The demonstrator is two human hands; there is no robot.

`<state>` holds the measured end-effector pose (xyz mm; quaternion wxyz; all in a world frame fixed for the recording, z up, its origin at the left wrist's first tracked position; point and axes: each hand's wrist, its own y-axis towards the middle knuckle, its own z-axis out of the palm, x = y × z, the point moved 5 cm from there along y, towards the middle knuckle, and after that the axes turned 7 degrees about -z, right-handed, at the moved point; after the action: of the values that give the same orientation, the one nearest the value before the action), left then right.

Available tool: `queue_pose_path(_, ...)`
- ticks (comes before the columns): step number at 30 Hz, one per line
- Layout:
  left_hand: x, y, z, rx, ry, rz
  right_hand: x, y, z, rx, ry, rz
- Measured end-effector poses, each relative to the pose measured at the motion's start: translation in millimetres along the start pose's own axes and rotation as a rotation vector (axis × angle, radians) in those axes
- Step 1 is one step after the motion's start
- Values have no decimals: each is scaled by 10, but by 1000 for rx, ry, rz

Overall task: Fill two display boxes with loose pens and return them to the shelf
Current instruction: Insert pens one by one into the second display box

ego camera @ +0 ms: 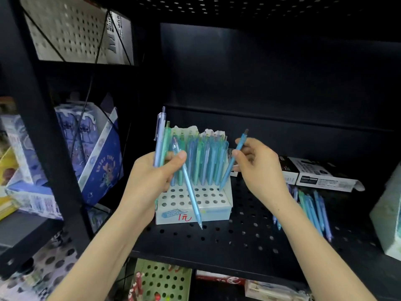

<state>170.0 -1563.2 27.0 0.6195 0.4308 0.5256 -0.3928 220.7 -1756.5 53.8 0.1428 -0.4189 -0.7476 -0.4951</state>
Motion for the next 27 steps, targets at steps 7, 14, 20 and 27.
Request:
queue_pose_path(7, -38, 19, 31, -12, 7, 46, -28, 29, 65, 7, -78, 35)
queue_pose_path(14, -40, 30, 24, 9, -8, 48, -118, 89, 108, 7, -326, 75)
queue_pose_path(20, -29, 50, 31, 34, 8, 44, -179, 59, 175, 49, -297, 90)
queue_pose_path(27, -59, 46, 149, 53, 10, 66, 415, -336, 240, 109, -92, -53)
